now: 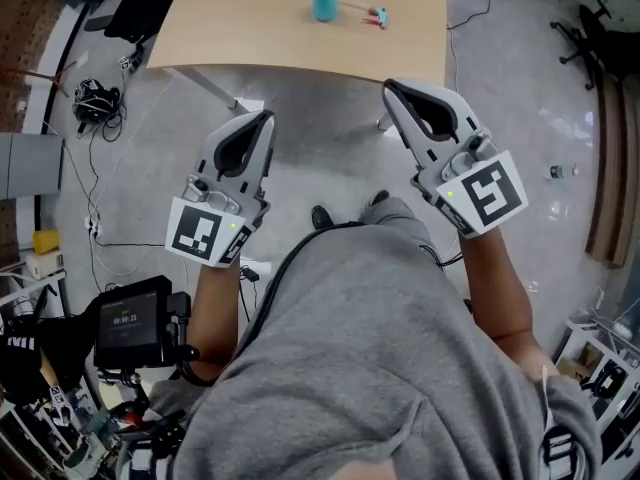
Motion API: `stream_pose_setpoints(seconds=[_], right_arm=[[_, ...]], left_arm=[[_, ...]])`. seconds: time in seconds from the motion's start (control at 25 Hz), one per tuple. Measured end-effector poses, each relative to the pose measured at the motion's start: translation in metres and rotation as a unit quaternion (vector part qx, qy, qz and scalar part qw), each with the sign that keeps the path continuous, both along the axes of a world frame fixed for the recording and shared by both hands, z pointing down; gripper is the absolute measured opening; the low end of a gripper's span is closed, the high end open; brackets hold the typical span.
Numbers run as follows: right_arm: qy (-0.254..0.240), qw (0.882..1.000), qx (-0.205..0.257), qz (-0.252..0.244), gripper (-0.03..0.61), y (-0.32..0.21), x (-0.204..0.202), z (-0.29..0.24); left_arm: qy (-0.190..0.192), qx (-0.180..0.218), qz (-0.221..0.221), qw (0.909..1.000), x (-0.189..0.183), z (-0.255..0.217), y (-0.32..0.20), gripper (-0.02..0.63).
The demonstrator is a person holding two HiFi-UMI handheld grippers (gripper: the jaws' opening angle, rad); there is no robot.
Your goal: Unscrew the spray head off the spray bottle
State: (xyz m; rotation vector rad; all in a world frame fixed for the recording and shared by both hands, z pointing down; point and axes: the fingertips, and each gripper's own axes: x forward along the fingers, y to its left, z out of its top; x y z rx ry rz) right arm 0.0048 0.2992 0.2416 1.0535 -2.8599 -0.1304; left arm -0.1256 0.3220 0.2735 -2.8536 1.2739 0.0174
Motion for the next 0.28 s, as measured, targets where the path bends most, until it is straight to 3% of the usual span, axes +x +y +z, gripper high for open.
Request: stream_pose_setpoints(seconds=[0.28], right_arm=[[0.002, 0.999, -0.038, -0.016, 0.006, 0.054, 0.047, 0.003]], left_arm=[[0.011, -0.007, -0.007, 0.9999, 0.057, -0.008, 0.041, 0.003]])
